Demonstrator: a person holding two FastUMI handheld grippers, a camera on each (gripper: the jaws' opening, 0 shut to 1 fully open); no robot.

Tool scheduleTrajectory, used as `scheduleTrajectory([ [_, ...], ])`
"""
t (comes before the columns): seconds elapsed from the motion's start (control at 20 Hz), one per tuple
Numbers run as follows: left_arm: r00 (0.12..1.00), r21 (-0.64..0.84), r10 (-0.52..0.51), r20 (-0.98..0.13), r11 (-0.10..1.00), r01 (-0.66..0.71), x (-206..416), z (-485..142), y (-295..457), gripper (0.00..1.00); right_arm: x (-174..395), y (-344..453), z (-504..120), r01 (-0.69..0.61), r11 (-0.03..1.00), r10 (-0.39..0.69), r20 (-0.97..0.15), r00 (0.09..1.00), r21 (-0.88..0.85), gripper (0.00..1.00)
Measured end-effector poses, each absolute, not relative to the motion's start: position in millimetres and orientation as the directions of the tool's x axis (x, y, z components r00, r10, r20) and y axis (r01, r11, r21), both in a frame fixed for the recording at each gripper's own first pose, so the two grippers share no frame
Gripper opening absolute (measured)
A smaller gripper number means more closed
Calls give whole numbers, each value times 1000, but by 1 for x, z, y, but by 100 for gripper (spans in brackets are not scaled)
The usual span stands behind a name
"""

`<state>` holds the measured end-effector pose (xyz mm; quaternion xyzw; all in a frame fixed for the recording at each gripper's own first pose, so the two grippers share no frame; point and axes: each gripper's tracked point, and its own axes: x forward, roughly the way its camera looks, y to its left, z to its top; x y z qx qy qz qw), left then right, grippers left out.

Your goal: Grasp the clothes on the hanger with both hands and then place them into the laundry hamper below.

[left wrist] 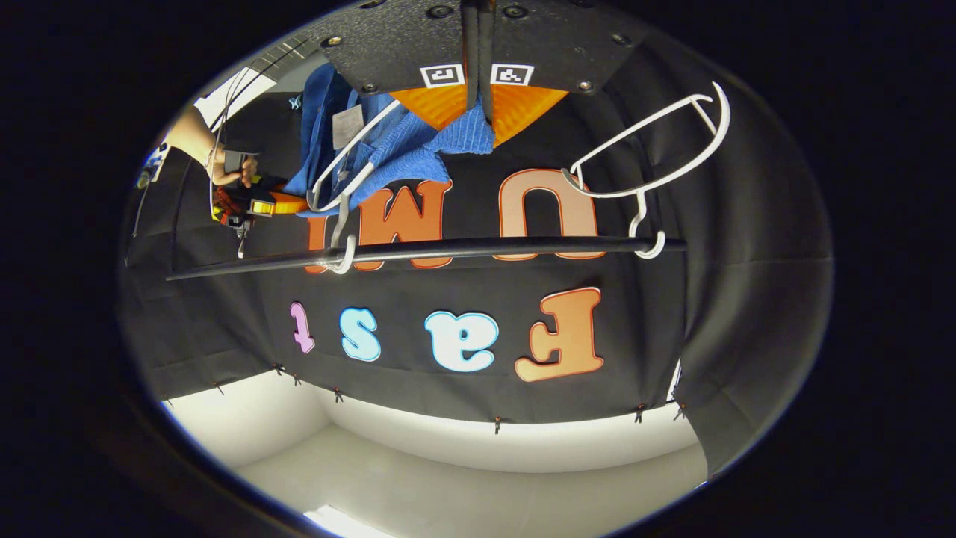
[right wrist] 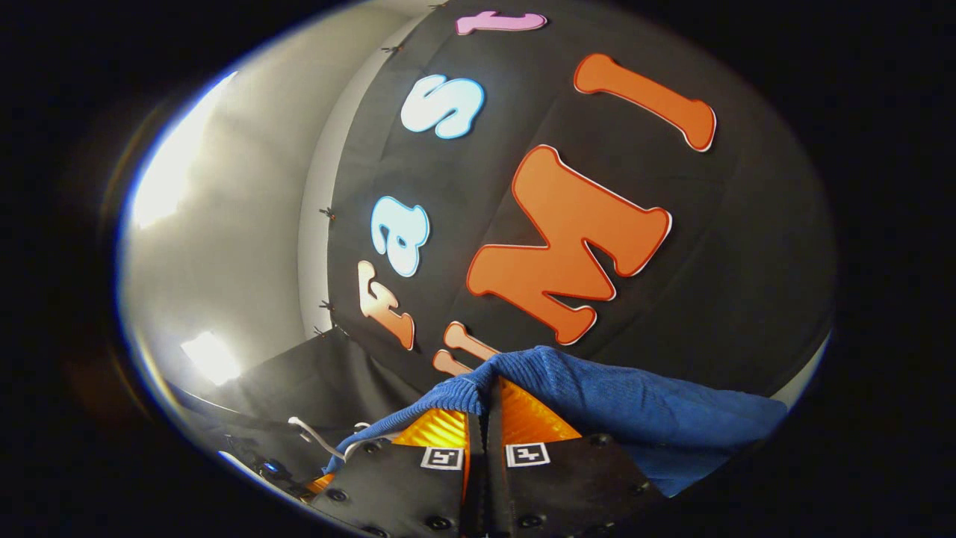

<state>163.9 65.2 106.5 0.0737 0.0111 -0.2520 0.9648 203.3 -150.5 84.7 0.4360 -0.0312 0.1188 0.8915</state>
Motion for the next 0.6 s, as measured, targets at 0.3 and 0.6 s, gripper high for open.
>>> scheduleTrajectory([
  [0.3,875,136,-481,-52,865,483,159,110,66,0,218,-143,67,-268,561,299,110,948,783,7],
  [0.6,893,134,-451,3,885,446,152,126,73,0,224,-120,43,-342,448,425,140,894,826,7],
])
